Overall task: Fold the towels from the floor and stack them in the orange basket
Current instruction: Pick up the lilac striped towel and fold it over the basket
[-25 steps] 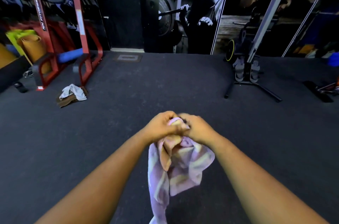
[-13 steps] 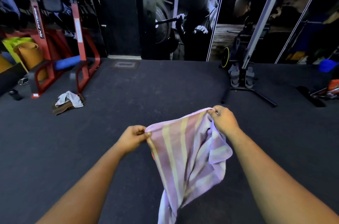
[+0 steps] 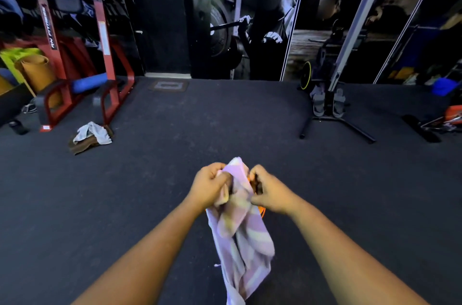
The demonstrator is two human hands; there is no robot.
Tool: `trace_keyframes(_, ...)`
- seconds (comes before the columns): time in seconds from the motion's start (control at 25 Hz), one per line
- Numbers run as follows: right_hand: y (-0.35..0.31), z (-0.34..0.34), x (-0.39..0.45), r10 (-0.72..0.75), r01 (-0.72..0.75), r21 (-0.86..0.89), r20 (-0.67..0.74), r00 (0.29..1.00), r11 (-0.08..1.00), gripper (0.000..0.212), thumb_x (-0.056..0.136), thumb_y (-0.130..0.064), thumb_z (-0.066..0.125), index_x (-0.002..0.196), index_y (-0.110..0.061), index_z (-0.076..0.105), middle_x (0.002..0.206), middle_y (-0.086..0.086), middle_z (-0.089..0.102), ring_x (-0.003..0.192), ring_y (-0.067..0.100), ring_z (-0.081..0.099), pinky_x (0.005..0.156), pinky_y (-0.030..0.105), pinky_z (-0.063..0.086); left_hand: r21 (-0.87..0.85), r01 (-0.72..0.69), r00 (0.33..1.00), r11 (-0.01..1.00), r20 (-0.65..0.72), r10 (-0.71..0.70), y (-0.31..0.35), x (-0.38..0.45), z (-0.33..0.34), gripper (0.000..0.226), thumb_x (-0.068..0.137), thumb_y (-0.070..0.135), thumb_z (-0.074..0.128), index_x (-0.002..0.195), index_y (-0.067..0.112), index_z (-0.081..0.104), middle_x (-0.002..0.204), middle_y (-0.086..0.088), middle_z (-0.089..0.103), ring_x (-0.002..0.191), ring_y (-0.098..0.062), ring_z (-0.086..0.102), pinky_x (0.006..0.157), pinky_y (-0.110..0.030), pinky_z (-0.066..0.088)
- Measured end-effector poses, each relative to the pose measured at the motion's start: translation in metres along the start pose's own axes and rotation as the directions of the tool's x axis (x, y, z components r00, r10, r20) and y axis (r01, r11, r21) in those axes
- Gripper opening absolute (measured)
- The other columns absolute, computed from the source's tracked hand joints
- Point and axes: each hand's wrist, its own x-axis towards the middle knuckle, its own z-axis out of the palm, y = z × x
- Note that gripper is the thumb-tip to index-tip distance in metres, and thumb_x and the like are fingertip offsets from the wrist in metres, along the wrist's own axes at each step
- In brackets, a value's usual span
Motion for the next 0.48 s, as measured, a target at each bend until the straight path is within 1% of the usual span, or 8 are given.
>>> trace_keyframes(0.04, 0.005, 0.012, -0.008, 0.018, -0.02, -0.04, -0.032, 0.999, 0.999, 0.034, 0.072, -0.014, 0.07, 0.09, -0.026, 0.043, 0.075, -0.009, 0.052, 0.06, 0.002, 0.041, 0.06, 0.032, 0.038, -0.022, 0.014, 0.999, 1.0, -0.035, -0.015, -0.001, 0.001, -0.003, 0.014, 0.078, 0.033, 0.055, 0.071, 0.026, 0.065, 0.063, 0.011, 0.066, 0.061, -0.004, 0.058, 0.064, -0.027, 0.048)
trace_keyframes(0.12, 0.005, 0.038, -0.019, 0.047, -0.04, 0.05, -0.165, 0.985, 0.998, 0.023, 0.079, -0.037, 0.069, 0.091, -0.028, 0.051, 0.076, -0.012, 0.058, 0.065, 0.002, 0.048, 0.063, 0.034, 0.043, -0.023, 0.037, 0.998, 0.999, -0.045, -0.038, 0.003, 0.003, -0.004, 0.015, 0.081, 0.032, 0.056, 0.071, 0.023, 0.064, 0.063, 0.012, 0.066, 0.061, -0.004, 0.058, 0.06, -0.021, 0.047)
trace_keyframes(0.2, 0.0, 0.057, -0.02, 0.06, -0.041, 0.079, -0.259, 0.964, 0.996, 0.041, 0.081, -0.061, 0.065, 0.096, -0.024, 0.057, 0.082, -0.01, 0.062, 0.072, 0.004, 0.053, 0.066, 0.032, 0.045, -0.139, 0.114, 0.988, 0.984, -0.089, -0.127, 0.004, 0.002, 0.006, 0.016, 0.088, 0.024, 0.059, 0.074, 0.017, 0.06, 0.063, 0.009, 0.063, 0.062, -0.01, 0.058, 0.059, -0.024, 0.046)
trace_keyframes(0.24, 0.005, 0.063, -0.018, 0.059, -0.065, -0.013, -0.259, 0.964, 0.998, 0.045, 0.081, -0.064, 0.065, 0.096, -0.022, 0.058, 0.086, -0.01, 0.062, 0.076, 0.006, 0.054, 0.066, 0.029, 0.044, -0.29, 0.177, 0.969, 0.941, -0.119, -0.219, 0.005, 0.002, 0.01, 0.017, 0.09, 0.019, 0.06, 0.074, 0.015, 0.058, 0.063, 0.005, 0.062, 0.062, -0.014, 0.057, 0.058, -0.028, 0.046)
trace_keyframes(0.32, 0.021, 0.066, -0.017, 0.059, -0.11, -0.218, -0.226, 0.972, 0.97, 0.036, 0.083, -0.057, 0.065, 0.092, -0.022, 0.06, 0.089, -0.011, 0.059, 0.083, 0.01, 0.053, 0.07, 0.03, 0.041, -0.538, 0.268, 0.919, 0.799, -0.107, -0.38, 0.006, 0.003, 0.012, 0.012, 0.091, 0.017, 0.059, 0.08, 0.013, 0.058, 0.068, -0.005, 0.063, 0.062, -0.019, 0.061, 0.061, -0.032, 0.048)
trace_keyframes(0.36, 0.033, 0.065, -0.018, 0.079, -0.13, -0.221, -0.225, 0.971, 0.967, 0.03, 0.083, -0.052, 0.064, 0.087, -0.022, 0.061, 0.087, -0.011, 0.057, 0.082, 0.01, 0.052, 0.07, 0.031, 0.04, -0.584, 0.284, 0.904, 0.761, -0.101, -0.416, 0.005, 0.004, 0.009, 0.01, 0.091, 0.018, 0.059, 0.083, 0.012, 0.059, 0.07, -0.008, 0.063, 0.063, -0.021, 0.063, 0.062, -0.033, 0.049)
trace_keyframes(0.4, 0.04, 0.062, -0.022, 0.113, -0.15, -0.142, -0.239, 0.965, 0.978, 0.027, 0.081, -0.047, 0.061, 0.082, -0.02, 0.06, 0.082, -0.011, 0.056, 0.078, 0.009, 0.05, 0.069, 0.032, 0.039, -0.594, 0.294, 0.895, 0.749, -0.104, -0.434, 0.002, 0.007, 0.005, 0.009, 0.091, 0.017, 0.058, 0.084, 0.01, 0.058, 0.071, -0.011, 0.062, 0.061, -0.022, 0.061, 0.059, -0.033, 0.049)
trace_keyframes(0.48, 0.042, 0.052, -0.027, 0.234, -0.179, 0.179, -0.36, 0.903, 0.967, 0.021, 0.079, -0.035, 0.055, 0.075, -0.014, 0.054, 0.072, -0.007, 0.053, 0.07, 0.007, 0.046, 0.067, 0.033, 0.037, -0.526, 0.283, 0.9, 0.802, -0.144, -0.412, -0.003, 0.009, -0.004, 0.01, 0.091, 0.013, 0.057, 0.084, 0.006, 0.055, 0.07, -0.014, 0.058, 0.056, -0.022, 0.055, 0.051, -0.028, 0.043)
